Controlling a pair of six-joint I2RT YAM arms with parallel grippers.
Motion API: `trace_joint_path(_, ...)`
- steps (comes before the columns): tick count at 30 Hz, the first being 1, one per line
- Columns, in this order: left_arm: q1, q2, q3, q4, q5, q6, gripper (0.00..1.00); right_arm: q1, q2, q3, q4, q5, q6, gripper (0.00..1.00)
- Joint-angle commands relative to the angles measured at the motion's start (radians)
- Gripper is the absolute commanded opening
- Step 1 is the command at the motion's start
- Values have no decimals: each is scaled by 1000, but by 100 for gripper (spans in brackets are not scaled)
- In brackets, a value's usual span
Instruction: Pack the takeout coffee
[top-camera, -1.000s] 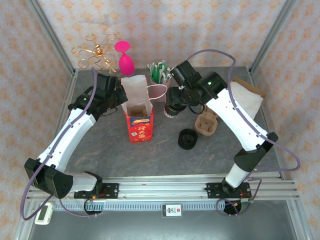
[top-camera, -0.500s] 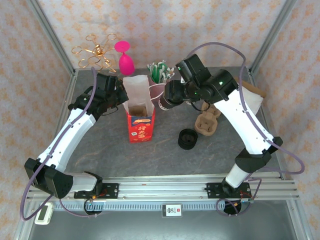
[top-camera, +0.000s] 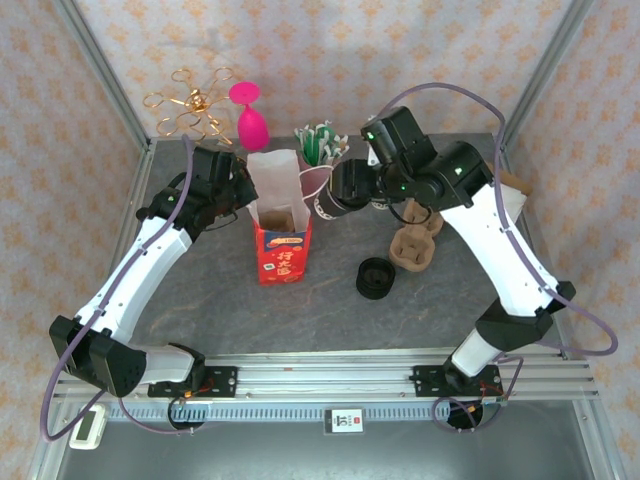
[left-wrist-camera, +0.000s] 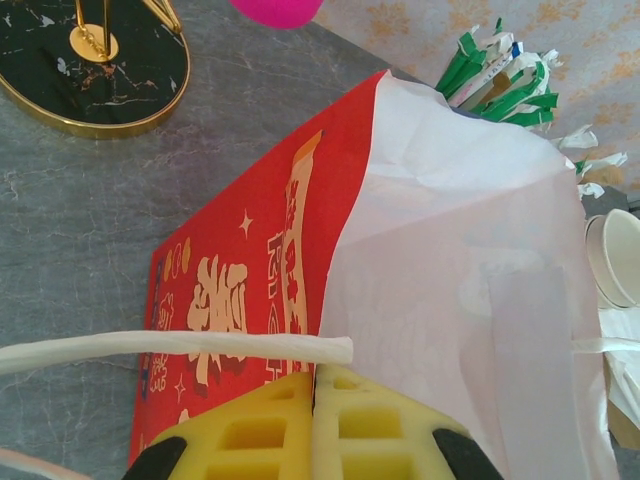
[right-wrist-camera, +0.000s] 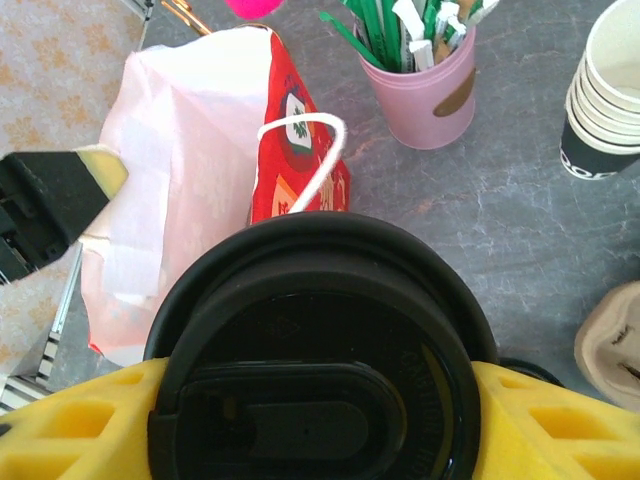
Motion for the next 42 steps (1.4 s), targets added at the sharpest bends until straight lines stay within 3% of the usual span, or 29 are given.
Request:
trace_joint_path(1,6,12,-8,32,-5,-20,0,6,-57,-30,-11,18,5,64)
trace_joint_path(11,7,6,-31,61,24,-44,0,29,-64,5,-10,-31,4,63)
trace_joint_path(25,0,-22,-77,137,87,-106,0,85,64,185,-10,-47,17,62)
trace_joint_path(42,-74,-19,-60,179,48,-157,0,112,177,218,-10,3,64,62)
